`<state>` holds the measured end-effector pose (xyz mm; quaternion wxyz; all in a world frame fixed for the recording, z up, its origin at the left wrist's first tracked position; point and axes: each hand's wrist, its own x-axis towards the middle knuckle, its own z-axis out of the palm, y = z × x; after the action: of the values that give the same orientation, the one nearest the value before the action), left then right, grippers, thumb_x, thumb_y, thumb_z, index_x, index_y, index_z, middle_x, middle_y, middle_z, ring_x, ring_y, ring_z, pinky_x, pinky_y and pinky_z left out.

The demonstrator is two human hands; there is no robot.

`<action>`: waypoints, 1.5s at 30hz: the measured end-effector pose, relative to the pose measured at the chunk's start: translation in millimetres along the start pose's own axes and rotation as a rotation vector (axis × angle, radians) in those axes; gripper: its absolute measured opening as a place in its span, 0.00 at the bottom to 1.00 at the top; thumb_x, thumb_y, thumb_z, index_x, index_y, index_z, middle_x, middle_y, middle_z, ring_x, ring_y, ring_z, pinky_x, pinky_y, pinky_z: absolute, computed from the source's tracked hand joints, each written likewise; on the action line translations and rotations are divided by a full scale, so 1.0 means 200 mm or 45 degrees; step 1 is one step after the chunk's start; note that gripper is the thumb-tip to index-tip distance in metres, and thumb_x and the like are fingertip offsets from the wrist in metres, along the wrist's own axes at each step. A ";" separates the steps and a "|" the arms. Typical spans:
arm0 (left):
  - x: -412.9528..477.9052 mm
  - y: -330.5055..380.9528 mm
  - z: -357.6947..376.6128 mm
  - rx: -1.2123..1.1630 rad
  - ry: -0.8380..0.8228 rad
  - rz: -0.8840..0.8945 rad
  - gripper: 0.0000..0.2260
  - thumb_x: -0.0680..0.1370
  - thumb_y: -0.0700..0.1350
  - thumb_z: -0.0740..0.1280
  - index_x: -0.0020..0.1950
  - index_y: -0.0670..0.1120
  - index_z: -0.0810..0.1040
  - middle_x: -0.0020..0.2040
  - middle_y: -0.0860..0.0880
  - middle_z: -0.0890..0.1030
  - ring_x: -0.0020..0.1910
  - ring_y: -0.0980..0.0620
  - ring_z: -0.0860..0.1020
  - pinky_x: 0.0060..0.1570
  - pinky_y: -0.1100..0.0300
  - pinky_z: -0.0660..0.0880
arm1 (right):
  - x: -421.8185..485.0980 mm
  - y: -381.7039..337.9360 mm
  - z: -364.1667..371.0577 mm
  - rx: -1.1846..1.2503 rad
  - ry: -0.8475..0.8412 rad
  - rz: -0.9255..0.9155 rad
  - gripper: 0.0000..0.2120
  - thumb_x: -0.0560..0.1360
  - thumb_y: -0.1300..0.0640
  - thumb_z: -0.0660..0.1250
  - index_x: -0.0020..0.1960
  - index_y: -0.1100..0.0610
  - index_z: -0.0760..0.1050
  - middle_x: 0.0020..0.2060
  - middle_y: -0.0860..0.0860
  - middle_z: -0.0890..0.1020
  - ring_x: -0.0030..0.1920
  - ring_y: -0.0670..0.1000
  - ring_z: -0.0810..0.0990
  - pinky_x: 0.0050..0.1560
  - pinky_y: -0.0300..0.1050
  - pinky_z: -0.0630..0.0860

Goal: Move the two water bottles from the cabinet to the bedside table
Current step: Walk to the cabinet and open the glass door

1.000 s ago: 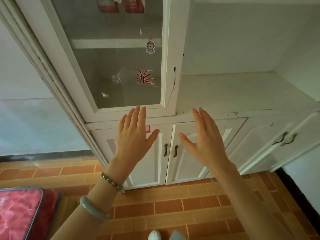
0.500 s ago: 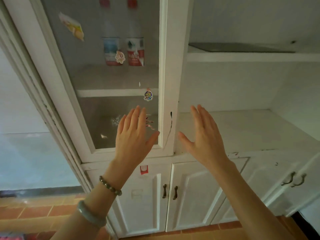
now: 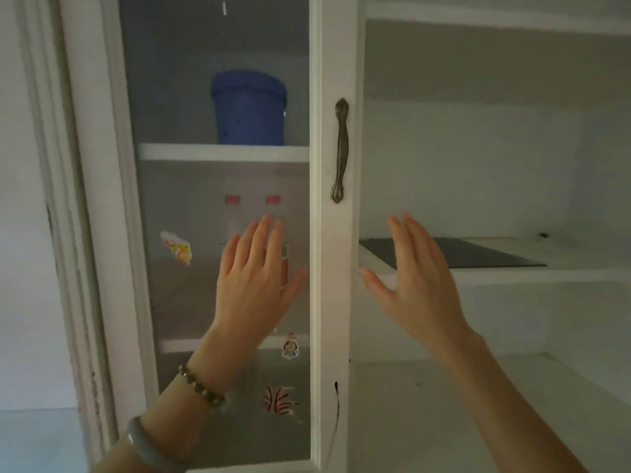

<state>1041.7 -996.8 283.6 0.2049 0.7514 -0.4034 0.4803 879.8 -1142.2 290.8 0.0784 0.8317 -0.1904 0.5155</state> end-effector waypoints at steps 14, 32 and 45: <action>0.55 0.21 0.02 -0.015 0.350 0.062 0.28 0.77 0.57 0.58 0.70 0.39 0.63 0.69 0.39 0.69 0.68 0.41 0.67 0.68 0.45 0.64 | 0.38 0.09 -0.10 -0.031 0.112 -0.059 0.35 0.72 0.46 0.66 0.72 0.61 0.56 0.71 0.61 0.63 0.71 0.59 0.61 0.69 0.54 0.60; 0.68 0.29 0.10 0.318 0.553 0.256 0.22 0.78 0.43 0.58 0.71 0.40 0.61 0.71 0.42 0.67 0.70 0.46 0.66 0.68 0.47 0.64 | 0.33 0.14 -0.16 0.042 0.120 -0.096 0.32 0.73 0.49 0.65 0.71 0.61 0.58 0.70 0.61 0.64 0.70 0.59 0.62 0.67 0.53 0.63; 0.59 0.29 -0.14 0.407 0.673 0.382 0.19 0.80 0.40 0.49 0.69 0.43 0.66 0.71 0.44 0.68 0.71 0.46 0.65 0.69 0.47 0.59 | 0.26 0.06 -0.31 0.131 0.209 -0.119 0.31 0.73 0.43 0.55 0.70 0.61 0.59 0.68 0.62 0.67 0.69 0.59 0.65 0.66 0.53 0.65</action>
<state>1004.1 -1059.8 396.4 0.1092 0.5558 -0.3619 0.7403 843.6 -1144.8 363.8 0.0748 0.7976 -0.1174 0.5869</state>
